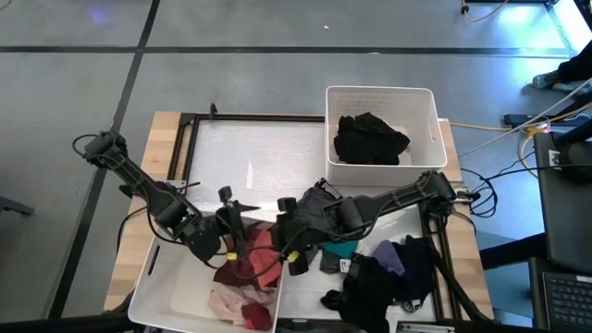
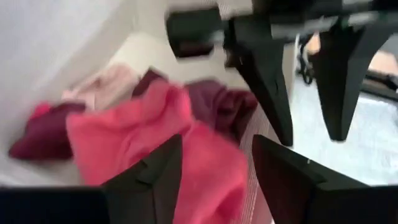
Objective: Sort clothes
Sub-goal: Put the gray boxer into the top white bin
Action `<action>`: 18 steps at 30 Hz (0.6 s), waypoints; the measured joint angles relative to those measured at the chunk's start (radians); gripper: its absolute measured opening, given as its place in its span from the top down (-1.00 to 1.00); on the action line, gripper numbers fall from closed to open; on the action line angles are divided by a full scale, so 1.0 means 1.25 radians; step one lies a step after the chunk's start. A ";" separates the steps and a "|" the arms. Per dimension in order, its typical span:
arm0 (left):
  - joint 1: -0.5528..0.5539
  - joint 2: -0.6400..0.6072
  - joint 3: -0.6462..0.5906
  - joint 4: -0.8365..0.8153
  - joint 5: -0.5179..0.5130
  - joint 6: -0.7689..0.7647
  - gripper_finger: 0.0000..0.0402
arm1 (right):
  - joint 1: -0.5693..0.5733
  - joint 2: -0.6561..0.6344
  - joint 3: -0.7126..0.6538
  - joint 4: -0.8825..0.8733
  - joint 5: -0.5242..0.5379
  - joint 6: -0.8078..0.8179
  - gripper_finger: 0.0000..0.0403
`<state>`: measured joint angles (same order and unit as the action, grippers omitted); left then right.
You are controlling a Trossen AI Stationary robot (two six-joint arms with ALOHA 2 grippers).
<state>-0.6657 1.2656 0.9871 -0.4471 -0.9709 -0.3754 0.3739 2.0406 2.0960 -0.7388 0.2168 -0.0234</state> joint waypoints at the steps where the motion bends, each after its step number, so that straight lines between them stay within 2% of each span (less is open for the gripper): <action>1: 0.000 0.008 0.000 0.031 0.000 0.026 0.22 | 0.008 -0.004 0.003 -0.026 -0.001 0.001 0.01; 7: 0.004 0.044 0.000 0.227 0.041 0.216 0.22 | 0.057 -0.044 0.048 -0.257 0.008 0.095 -0.02; 11: 0.015 0.061 0.000 0.312 0.096 0.272 0.22 | 0.113 -0.087 0.042 -0.407 0.100 0.177 -0.02; 15: 0.053 0.088 0.000 0.393 0.173 0.314 0.22 | 0.177 -0.138 -0.015 -0.467 0.183 0.267 -0.03; 18: 0.090 0.101 0.000 0.465 0.220 0.328 0.22 | 0.223 -0.187 -0.098 -0.478 0.231 0.335 -0.03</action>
<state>-0.5527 1.3916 0.9871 0.1343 -0.6965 0.0343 0.6521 1.8067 1.9732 -1.3364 0.5057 0.3953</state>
